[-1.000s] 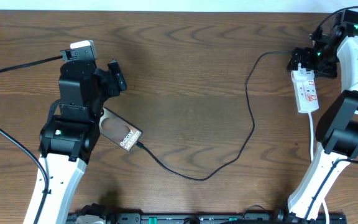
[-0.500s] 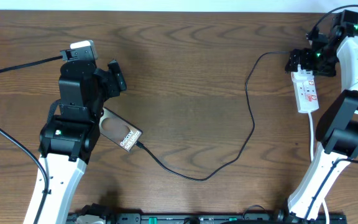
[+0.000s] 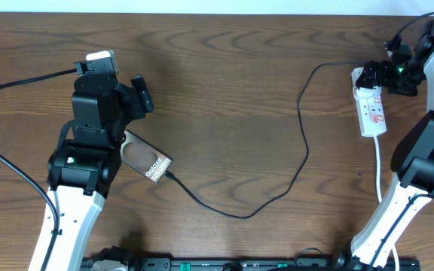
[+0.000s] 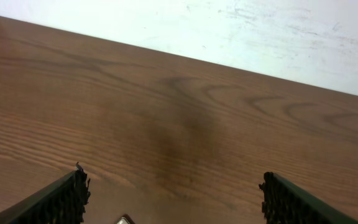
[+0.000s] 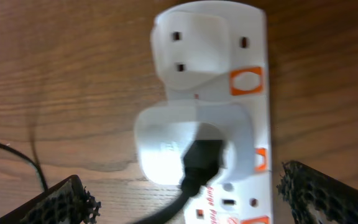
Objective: Plug charger to phone and switch on socket
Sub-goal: 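Press down the orange switch next to the charger with the right gripper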
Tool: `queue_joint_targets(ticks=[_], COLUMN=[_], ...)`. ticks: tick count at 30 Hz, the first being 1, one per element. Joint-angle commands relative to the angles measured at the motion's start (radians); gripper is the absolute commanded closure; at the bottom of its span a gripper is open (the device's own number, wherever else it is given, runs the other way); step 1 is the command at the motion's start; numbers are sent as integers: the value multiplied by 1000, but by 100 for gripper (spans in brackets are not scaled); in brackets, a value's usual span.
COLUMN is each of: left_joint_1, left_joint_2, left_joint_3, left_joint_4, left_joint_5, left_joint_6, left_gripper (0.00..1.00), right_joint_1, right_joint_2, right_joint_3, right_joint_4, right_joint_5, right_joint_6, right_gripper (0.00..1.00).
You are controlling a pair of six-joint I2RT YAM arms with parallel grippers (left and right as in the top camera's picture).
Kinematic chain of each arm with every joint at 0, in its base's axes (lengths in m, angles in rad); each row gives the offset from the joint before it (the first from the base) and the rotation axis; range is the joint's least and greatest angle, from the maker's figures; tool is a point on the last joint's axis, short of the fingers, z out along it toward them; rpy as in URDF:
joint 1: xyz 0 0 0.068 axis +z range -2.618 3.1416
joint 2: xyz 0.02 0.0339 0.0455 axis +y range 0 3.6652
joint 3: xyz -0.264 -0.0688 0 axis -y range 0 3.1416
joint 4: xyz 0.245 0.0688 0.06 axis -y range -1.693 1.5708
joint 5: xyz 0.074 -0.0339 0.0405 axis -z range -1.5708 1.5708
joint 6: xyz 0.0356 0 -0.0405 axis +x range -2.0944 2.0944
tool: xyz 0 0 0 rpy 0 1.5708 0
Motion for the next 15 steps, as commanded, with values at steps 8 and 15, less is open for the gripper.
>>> queue_joint_targets(ticks=[8, 15], left_joint_1=[-5, -5], left_joint_2=[1, 1], left_joint_3=[18, 18], left_joint_4=[-6, -10], left_joint_5=[-16, -16], left_joint_6=[10, 10], left_gripper=[14, 14], right_joint_1=[0, 1], right_joint_2=[24, 24], right_joint_3=[-124, -127], right_joint_4=[58, 57], right_joint_5=[-91, -121], right_joint_6=[-32, -30], right_gripper=[1, 1])
